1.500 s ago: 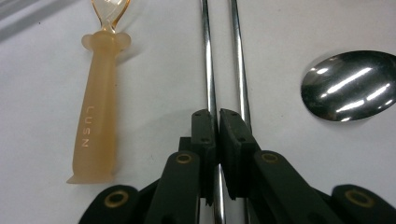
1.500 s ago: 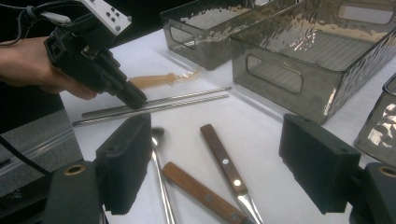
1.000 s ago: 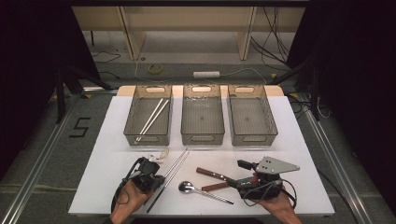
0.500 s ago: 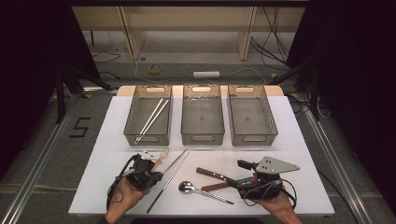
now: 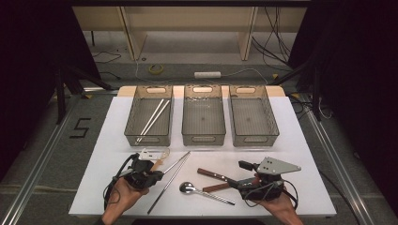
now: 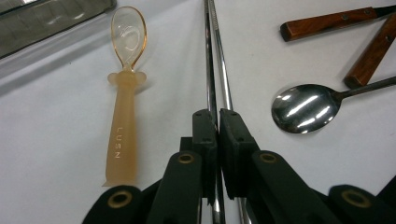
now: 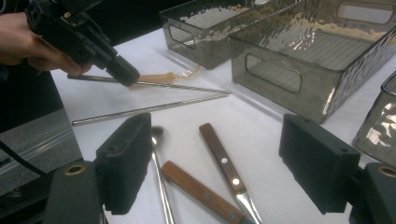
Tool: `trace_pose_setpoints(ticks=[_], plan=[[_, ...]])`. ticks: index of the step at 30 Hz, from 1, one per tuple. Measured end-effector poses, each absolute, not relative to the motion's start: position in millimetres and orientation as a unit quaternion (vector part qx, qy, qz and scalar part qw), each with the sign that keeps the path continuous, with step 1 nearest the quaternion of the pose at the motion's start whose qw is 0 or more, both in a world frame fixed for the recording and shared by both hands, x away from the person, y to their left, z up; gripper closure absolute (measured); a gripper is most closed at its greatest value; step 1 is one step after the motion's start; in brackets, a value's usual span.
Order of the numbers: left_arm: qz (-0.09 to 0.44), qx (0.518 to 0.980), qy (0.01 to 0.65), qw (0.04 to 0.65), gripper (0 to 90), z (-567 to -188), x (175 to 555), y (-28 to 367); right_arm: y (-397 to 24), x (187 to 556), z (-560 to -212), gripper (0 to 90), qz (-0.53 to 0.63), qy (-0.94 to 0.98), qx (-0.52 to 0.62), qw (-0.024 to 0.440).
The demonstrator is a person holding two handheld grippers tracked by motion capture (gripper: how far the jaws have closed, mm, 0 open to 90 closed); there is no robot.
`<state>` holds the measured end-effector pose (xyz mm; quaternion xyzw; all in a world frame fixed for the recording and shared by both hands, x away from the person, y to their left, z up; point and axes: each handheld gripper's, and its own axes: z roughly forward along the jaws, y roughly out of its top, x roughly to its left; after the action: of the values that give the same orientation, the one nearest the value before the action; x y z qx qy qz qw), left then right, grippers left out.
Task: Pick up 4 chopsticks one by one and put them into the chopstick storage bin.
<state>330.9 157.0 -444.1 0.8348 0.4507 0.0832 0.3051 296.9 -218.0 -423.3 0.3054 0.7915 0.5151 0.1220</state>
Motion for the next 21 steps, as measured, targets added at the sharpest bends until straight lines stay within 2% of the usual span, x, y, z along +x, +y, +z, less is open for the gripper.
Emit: trace_pose_setpoints(ticks=[21], plan=[[0.103, 0.815, 0.448, 0.353, 84.7, -409.0, 327.3, 178.4, -219.4, 297.9, -423.3, 26.9, 0.516, 0.790, 0.309, 0.122]])
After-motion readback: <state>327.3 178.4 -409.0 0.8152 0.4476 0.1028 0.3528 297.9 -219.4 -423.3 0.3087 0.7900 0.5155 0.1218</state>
